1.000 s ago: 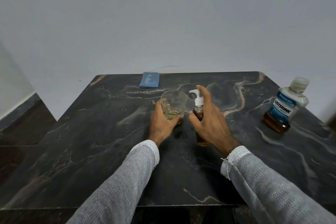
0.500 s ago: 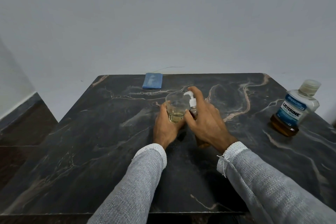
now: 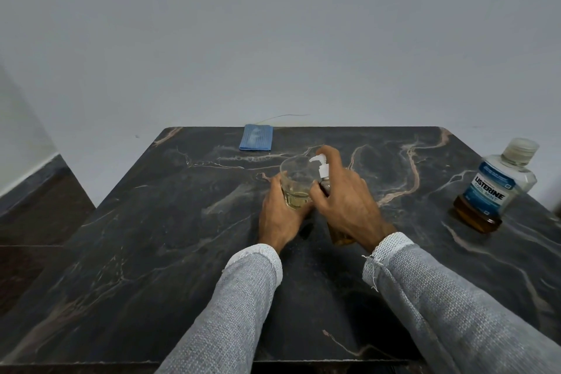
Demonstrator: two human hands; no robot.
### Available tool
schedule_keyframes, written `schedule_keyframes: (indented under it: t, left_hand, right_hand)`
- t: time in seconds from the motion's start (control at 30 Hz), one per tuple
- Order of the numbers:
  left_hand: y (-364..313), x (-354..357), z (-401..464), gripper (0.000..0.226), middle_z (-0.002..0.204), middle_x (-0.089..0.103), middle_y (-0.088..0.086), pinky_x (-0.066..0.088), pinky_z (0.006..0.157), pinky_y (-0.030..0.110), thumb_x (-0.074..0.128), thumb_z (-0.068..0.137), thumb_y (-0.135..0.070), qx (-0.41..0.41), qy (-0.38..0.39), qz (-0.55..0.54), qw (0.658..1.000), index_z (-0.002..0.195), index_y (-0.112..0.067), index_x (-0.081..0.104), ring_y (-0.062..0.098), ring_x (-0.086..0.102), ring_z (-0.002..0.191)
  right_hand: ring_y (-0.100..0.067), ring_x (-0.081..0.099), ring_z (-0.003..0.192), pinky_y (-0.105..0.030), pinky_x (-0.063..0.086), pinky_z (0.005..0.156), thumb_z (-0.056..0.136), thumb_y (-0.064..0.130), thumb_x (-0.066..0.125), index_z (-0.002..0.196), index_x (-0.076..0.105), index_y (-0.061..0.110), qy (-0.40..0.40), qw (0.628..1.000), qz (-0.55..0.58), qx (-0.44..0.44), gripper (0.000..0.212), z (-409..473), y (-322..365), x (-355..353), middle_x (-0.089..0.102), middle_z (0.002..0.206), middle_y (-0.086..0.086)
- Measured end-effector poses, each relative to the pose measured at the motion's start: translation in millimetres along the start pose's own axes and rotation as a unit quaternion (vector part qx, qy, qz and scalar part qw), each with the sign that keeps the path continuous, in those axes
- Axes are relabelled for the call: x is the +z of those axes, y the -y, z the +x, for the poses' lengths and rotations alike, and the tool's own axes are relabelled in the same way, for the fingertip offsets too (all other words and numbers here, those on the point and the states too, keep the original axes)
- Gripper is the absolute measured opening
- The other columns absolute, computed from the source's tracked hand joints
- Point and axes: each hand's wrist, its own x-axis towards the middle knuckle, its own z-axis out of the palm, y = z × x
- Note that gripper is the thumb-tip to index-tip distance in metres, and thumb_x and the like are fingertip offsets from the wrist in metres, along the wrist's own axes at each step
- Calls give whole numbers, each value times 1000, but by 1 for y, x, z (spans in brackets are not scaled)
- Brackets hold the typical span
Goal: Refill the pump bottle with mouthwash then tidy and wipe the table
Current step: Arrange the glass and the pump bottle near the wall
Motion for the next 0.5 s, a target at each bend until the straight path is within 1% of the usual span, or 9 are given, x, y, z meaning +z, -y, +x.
schedule_keyframes:
  t: [0.07,0.13,0.27,0.4,0.5]
  left_hand:
    - [1,0,1,82,117,66,-12,54,91,42,77,55,-62,-2,2,-1,1000,126,-39,43,9,64,104]
    - [2,1,2,83,118,65,-12,53,92,42,79,57,-58,-2,2,-1,1000,128,-38,43,10,64,105]
    - [3,2,3,79,119,65,-13,53,93,41,83,59,-52,-3,1,5,1000,126,-37,44,9,63,106]
    - [4,3,4,81,121,64,-11,52,95,41,84,59,-50,-2,-1,6,1000,127,-34,44,10,61,110]
    - [4,3,5,82,123,63,-9,52,96,41,85,59,-50,-4,2,3,1000,129,-34,44,11,61,111]
  right_hand:
    - [-11,56,59,-32,49,62,87,24,53,135,26,30,-3,1000,-1,2,55,-2,-1,0,60,72,5]
    - [-12,56,60,-33,50,64,87,25,54,136,25,30,-3,1000,-3,8,57,-2,-3,-1,60,74,5]
    - [-2,51,56,-29,43,62,86,24,55,132,28,30,-11,1000,-11,12,54,-3,-6,-2,56,70,10]
    - [-14,57,58,-39,53,62,86,22,55,119,30,29,-9,999,-15,30,41,-2,-7,-3,58,71,7]
    - [-17,58,61,-39,52,64,86,22,55,123,30,29,-8,999,-14,30,45,-2,-7,-2,59,73,5]
